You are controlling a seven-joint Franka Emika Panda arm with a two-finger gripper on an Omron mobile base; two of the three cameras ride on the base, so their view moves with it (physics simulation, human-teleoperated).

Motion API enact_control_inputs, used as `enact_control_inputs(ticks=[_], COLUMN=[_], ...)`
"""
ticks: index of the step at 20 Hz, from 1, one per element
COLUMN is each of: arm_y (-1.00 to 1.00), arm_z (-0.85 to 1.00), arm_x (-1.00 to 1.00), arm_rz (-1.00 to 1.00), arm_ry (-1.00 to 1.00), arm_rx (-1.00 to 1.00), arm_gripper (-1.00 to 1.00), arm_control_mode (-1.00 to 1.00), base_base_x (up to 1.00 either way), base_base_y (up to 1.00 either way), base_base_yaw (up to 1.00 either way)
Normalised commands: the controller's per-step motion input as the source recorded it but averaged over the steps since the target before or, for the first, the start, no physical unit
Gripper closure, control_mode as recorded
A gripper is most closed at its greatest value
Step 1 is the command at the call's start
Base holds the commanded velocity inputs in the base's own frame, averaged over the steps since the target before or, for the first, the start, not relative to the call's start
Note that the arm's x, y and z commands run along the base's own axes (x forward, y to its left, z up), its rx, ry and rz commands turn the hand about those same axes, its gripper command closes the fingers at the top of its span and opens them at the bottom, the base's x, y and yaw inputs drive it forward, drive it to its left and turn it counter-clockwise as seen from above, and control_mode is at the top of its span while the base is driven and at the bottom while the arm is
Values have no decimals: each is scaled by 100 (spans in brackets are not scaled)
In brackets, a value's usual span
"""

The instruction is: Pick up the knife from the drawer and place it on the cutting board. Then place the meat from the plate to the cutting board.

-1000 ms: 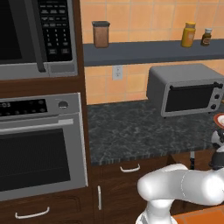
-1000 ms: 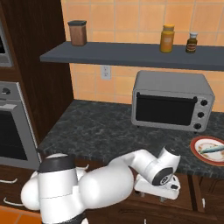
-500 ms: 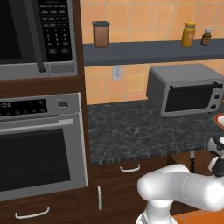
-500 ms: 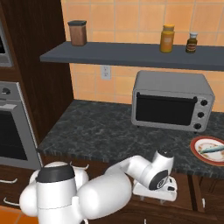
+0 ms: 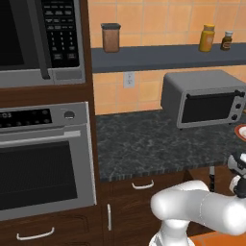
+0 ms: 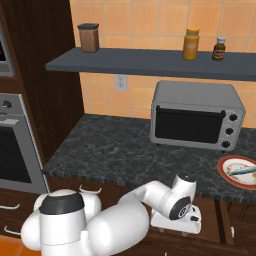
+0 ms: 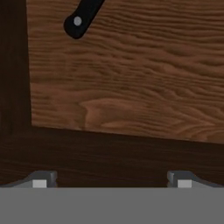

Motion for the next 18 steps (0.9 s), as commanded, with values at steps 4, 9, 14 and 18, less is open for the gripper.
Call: enact_control_inputs(ticks=[4,9,14,18], arm_y=[-1,0,-2,-5], arm_z=[0,-18,-31,-24], arm_x=[-37,-50,-57,-51], arm_rz=[-1,-2,-3,-3], arm_ry=[13,6,0,0], arm_rx=[0,0,0,0], arm_gripper=[-100,-100,-100,-100], arm_control_mode=[-100,-100,-100,-100], base_base_x=[0,0,0,0], base_base_y=[0,0,0,0], base_base_yaw=[0,0,0,0])
